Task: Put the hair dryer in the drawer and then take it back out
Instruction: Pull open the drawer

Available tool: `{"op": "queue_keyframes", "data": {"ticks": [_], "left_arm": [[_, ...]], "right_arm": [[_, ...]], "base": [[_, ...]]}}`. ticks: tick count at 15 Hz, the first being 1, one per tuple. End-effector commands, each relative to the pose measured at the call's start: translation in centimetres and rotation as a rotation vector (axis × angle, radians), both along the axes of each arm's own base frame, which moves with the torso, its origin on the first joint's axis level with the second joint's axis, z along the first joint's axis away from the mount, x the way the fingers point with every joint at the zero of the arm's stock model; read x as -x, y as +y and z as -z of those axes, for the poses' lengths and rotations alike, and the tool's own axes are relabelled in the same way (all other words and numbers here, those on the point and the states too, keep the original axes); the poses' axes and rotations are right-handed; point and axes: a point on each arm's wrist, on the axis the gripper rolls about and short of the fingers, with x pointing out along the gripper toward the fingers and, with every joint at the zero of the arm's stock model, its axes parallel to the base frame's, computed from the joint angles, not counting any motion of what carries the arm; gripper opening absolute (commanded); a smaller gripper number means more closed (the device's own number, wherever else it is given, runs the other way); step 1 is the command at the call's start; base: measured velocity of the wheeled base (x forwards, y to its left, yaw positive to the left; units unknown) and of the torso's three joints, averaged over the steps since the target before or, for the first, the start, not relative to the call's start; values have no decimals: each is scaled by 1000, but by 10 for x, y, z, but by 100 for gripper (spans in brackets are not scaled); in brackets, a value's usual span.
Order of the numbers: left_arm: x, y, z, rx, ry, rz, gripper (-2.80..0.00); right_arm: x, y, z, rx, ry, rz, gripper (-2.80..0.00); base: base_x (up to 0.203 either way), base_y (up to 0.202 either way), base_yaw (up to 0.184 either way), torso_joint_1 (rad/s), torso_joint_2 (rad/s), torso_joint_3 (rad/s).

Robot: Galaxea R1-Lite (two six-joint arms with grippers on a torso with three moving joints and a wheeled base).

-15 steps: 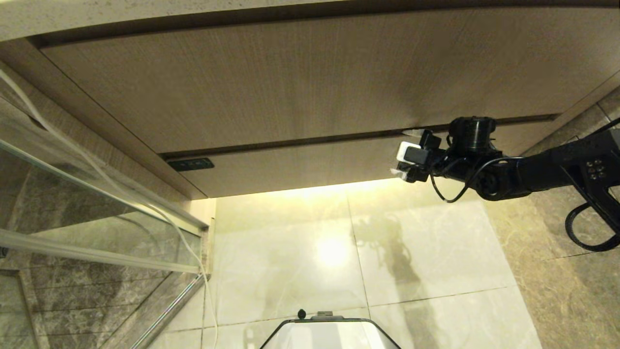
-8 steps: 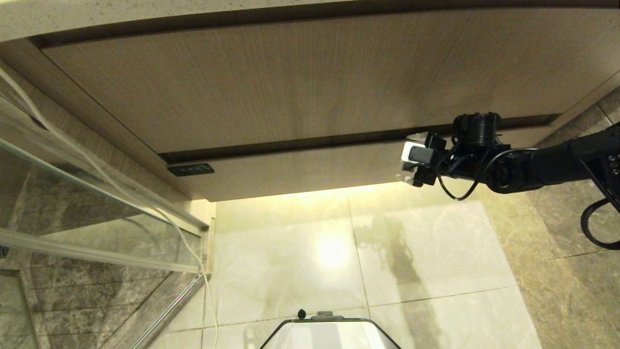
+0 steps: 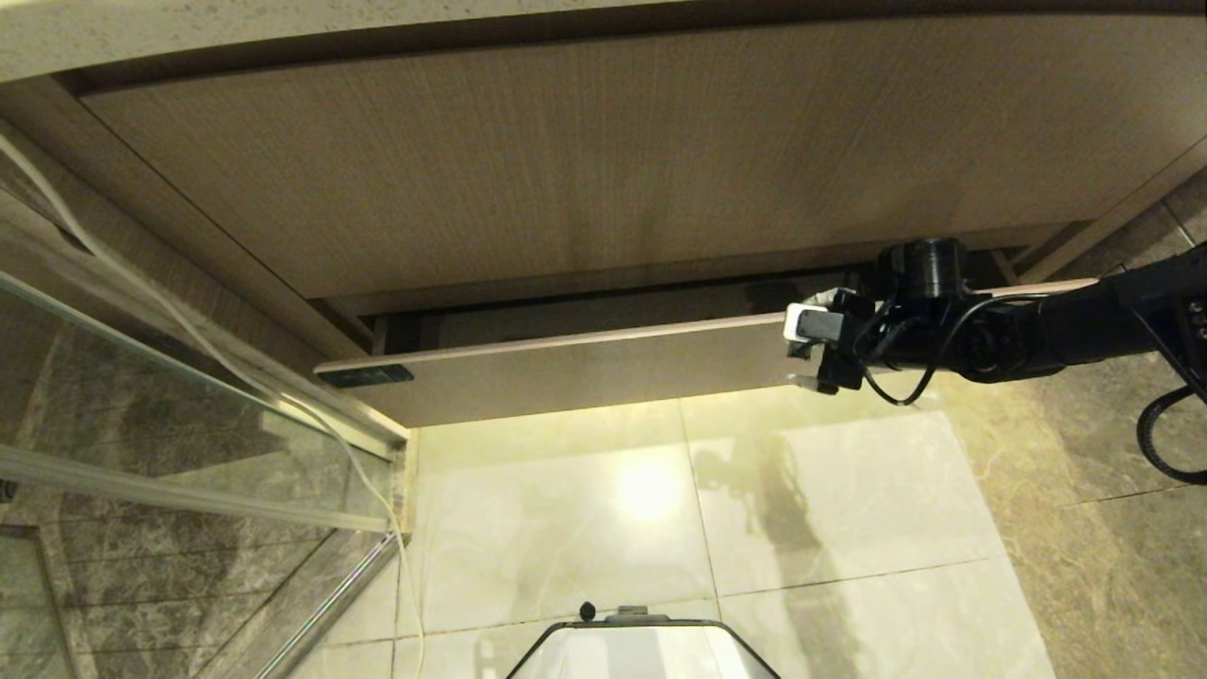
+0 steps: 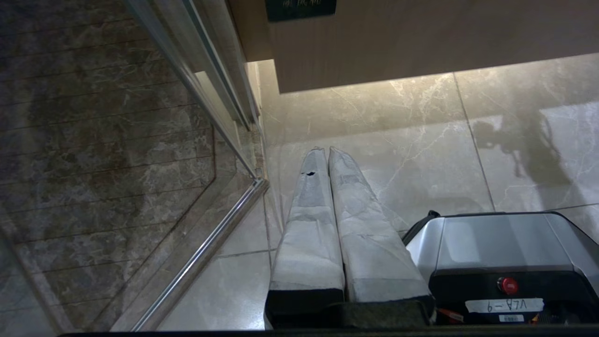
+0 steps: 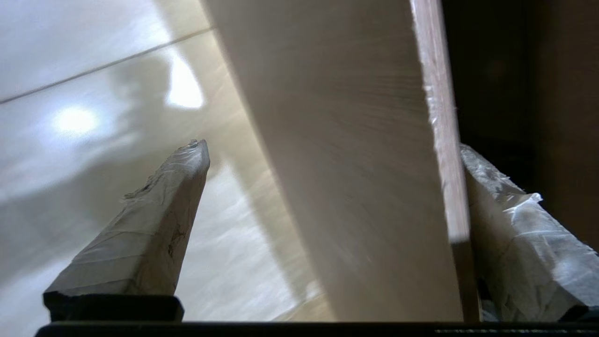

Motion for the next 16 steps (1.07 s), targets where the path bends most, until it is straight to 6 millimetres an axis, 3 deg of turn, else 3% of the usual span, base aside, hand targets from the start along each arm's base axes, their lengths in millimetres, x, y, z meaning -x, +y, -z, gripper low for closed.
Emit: {"op": "queue_keyframes", "data": {"ticks": [1,7,14,16], "left_arm": [[0,0,0,0,-2,0,-280],[0,0,0,0,0,0,-280],[0,0,0,0,-2,0,-280],[0,0,0,0,0,0,-280]], "right_arm": [[8,0,-14,4,-20,-10,0],[30,-4,-25,72,-23,51,0],[64,-13,-67,129,-91,234,0],[66,-13,-64,133,-78,244,0]], "base": [[0,0,0,0,0,0],[0,0,0,0,0,0],[0,0,0,0,0,0],[0,0,0,0,0,0]]}}
